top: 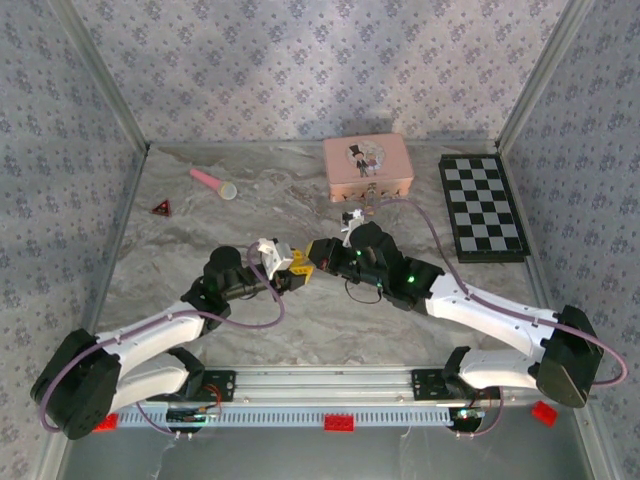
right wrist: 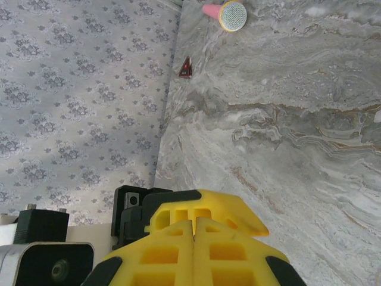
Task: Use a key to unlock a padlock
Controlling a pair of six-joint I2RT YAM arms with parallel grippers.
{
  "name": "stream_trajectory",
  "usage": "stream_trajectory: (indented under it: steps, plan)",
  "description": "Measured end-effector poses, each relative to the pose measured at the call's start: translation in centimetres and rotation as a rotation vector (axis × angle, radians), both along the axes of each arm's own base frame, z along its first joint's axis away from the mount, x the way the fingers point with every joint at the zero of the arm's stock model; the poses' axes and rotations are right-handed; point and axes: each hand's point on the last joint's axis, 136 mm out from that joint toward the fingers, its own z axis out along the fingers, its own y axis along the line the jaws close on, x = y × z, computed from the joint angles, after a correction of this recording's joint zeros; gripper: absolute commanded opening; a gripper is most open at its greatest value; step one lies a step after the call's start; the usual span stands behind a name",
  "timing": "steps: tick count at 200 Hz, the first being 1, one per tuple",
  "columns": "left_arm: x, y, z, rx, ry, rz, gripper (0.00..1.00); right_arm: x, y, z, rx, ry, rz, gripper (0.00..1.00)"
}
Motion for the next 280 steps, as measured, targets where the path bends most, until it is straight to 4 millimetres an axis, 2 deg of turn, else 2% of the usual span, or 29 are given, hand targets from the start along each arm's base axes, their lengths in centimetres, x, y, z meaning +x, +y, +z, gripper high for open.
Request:
stream_trajectory:
  steps: [15,44,93,135,155,195,215,236,241,253,266,280]
  plan:
    - [-0.1,0.0,0.0,0.002,0.001,0.0,0.24,0.1,-0.1,0.0,0.0,-0.001,-0.005,0.0]
    - [0.1,0.1,0.0,0.002,0.006,0.009,0.07,0.3,-0.2,0.0,-0.001,-0.001,-0.01,0.0]
    - [0.3,0.1,0.2,0.012,0.01,0.018,0.05,0.4,-0.3,0.0,-0.003,-0.004,-0.02,0.0]
    - [0.5,0.7,0.3,0.021,0.011,0.053,0.0,0.6,-0.4,0.0,-0.008,-0.01,-0.027,0.0]
    - [1.3,1.2,-0.2,0.053,0.028,0.109,0.0,0.6,-0.7,-0.4,-0.064,-0.048,-0.012,0.1]
    - [2.4,1.7,0.3,0.095,0.039,0.177,0.0,0.9,-1.8,-0.2,-0.251,-0.165,0.031,0.43]
    - [2.5,1.8,0.0,0.127,0.067,0.189,0.0,0.9,-2.5,-0.6,-0.345,-0.24,0.062,0.49]
    - [2.9,1.4,-0.3,0.174,0.113,0.18,0.0,0.8,-4.3,-0.9,-0.451,-0.39,0.085,0.5]
    - [2.9,1.3,-0.4,0.186,0.122,0.173,0.0,0.5,-4.9,-1.1,-0.478,-0.44,0.099,0.52]
    - [2.6,0.8,-0.6,0.213,0.142,0.149,0.0,-0.6,-6.4,-1.6,-0.524,-0.56,0.14,0.67]
    - [1.9,0.1,-1.2,0.253,0.163,0.105,0.0,-2.1,-7.5,-2.4,-0.566,-0.68,0.213,0.69]
    - [0.9,-0.8,-2.2,0.308,0.203,0.052,0.0,-3.4,-7.9,-3.0,-0.599,-0.791,0.293,0.67]
